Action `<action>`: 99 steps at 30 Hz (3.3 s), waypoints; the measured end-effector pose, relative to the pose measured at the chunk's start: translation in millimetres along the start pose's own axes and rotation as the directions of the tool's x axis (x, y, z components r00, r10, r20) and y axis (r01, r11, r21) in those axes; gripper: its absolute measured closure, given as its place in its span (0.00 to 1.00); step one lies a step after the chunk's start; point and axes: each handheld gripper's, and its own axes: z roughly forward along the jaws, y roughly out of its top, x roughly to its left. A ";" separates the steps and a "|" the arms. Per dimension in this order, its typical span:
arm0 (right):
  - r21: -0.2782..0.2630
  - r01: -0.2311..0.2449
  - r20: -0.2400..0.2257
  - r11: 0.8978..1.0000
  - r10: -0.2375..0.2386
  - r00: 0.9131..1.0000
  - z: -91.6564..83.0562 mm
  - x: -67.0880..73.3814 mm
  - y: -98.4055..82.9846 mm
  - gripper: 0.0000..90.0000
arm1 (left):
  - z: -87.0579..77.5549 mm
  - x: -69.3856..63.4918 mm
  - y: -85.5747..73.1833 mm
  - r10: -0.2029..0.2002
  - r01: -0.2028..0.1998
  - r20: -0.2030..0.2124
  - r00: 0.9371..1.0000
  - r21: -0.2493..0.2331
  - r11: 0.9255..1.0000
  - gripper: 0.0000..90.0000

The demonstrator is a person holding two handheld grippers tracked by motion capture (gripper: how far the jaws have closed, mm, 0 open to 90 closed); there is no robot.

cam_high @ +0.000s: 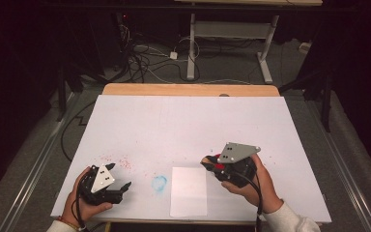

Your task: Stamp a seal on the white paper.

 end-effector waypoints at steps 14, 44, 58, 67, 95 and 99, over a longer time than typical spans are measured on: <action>0.042 0.036 -0.045 0.998 -0.034 0.998 18.4 16.0 -0.1 0.85 | 0.6 -0.4 0.3 0.002 -0.002 0.001 1.000 0.005 1.000 0.19; 0.205 0.103 -0.157 0.973 -0.072 0.985 74.6 45.6 -18.3 0.85 | 2.2 -0.5 -0.4 0.011 -0.011 -0.003 1.000 0.027 1.000 0.19; 0.270 0.092 -0.135 0.959 -0.057 0.989 91.2 43.4 -27.8 0.85 | 2.5 -0.6 -0.4 0.015 -0.015 -0.003 1.000 0.031 0.999 0.19; 0.280 0.081 -0.144 0.956 -0.041 0.989 93.3 41.3 -29.6 0.85 | 2.4 -1.2 -0.2 0.018 -0.018 -0.001 1.000 0.033 0.999 0.19; 0.277 0.064 -0.157 0.959 -0.021 0.987 94.6 39.2 -31.6 0.85 | 3.1 -2.0 0.1 0.016 -0.016 0.001 1.000 0.036 0.999 0.19; 0.276 0.071 -0.157 0.959 -0.028 0.987 94.8 39.5 -31.4 0.85 | 3.6 -2.1 0.1 0.017 -0.017 0.003 1.000 0.038 0.999 0.19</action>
